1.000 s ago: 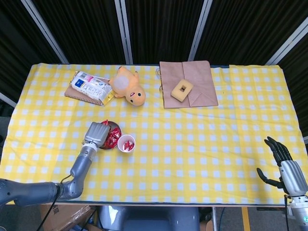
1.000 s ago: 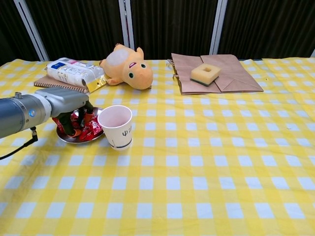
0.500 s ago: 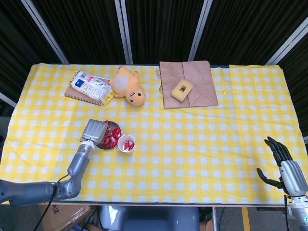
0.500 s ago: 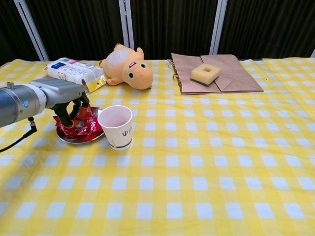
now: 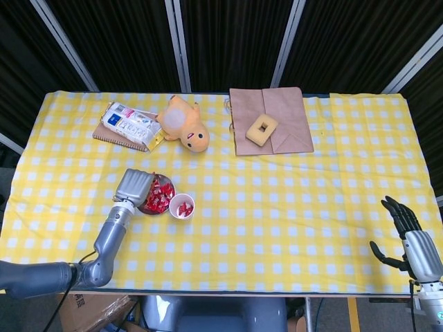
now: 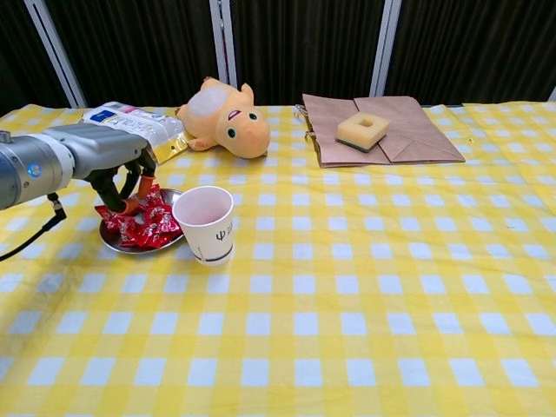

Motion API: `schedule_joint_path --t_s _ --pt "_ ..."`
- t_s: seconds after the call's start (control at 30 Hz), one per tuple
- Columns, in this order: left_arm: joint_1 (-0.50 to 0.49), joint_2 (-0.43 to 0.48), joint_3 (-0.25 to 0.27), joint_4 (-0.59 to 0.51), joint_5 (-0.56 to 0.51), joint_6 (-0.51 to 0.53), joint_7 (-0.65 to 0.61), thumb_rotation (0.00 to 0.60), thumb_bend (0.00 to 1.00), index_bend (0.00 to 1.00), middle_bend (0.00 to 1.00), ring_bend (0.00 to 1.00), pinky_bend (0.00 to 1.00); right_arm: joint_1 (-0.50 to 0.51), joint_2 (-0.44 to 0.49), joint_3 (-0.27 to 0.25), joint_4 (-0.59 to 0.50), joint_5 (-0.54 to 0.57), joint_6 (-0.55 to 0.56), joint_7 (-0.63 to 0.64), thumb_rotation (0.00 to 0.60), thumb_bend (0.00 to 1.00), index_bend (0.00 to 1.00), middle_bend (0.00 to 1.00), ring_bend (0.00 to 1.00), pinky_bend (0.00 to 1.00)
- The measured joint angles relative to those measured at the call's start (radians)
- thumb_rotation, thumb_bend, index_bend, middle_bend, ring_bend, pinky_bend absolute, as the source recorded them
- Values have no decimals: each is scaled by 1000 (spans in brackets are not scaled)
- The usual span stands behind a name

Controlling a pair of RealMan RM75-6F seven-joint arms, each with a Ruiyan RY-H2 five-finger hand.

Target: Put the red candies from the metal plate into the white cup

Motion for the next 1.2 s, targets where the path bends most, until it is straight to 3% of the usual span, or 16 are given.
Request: schedule_joint_path --t_s 0.5,0.73,1.2 --pt "14 9 -2 -17 30 15 -14 600 437 474 566 878 918 1 -2 0 2 2 -4 -3 600 424 0 0 0 0" --pt "33 25 0 -28 46 20 -37 600 234 355 432 871 913 1 -2 -1 1 2 -6 -6 600 423 0 0 0 0" --pt "30 37 25 -48 -8 -10 2 600 228 402 472 888 920 2 -3 -1 -2 4 -12 -13 600 424 0 0 0 0"
